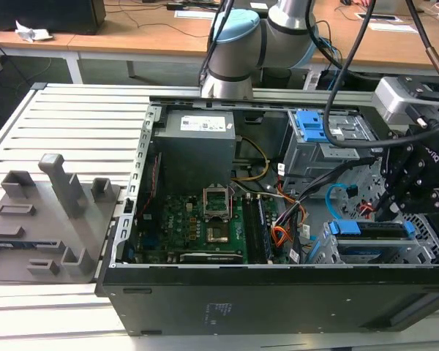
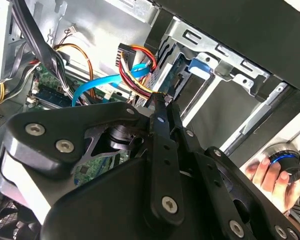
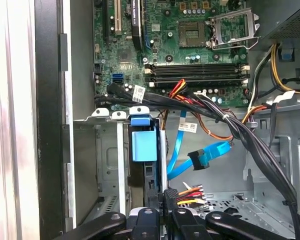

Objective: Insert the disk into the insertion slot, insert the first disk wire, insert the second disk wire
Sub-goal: 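Insert the first disk wire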

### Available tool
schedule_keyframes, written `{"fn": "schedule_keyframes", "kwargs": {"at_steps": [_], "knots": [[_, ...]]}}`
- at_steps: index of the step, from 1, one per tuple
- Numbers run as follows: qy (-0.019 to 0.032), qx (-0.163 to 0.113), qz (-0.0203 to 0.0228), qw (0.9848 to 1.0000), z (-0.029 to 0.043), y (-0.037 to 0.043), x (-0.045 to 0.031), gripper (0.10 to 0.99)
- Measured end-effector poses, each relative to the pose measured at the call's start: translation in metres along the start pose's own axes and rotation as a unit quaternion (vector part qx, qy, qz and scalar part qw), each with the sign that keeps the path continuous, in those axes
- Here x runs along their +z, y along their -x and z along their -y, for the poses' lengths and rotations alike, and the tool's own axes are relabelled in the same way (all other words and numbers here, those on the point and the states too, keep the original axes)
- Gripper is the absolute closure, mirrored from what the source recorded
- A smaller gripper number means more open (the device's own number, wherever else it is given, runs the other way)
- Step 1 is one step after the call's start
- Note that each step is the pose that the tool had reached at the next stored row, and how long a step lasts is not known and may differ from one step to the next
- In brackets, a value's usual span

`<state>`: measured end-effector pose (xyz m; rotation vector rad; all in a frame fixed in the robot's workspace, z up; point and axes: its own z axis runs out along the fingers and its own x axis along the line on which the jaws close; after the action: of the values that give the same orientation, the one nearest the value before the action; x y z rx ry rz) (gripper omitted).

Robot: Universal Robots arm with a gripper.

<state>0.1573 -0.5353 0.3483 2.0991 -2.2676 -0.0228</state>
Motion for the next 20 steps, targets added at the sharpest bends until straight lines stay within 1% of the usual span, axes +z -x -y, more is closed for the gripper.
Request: {"fn": "schedule_keyframes", "kwargs": {"at_steps": [6, 10, 20], "knots": [[0.0001, 0.000, 0.0000, 1.0000, 0.0030, -0.0032, 0.0013, 0.925], [0.0001, 0.000, -0.0001, 1.0000, 0.0044, -0.0034, 0.0021, 0.925], [0.0002, 0.000, -0.0001, 1.0000, 0.0088, -0.0049, 0.0078, 0.925]]}}
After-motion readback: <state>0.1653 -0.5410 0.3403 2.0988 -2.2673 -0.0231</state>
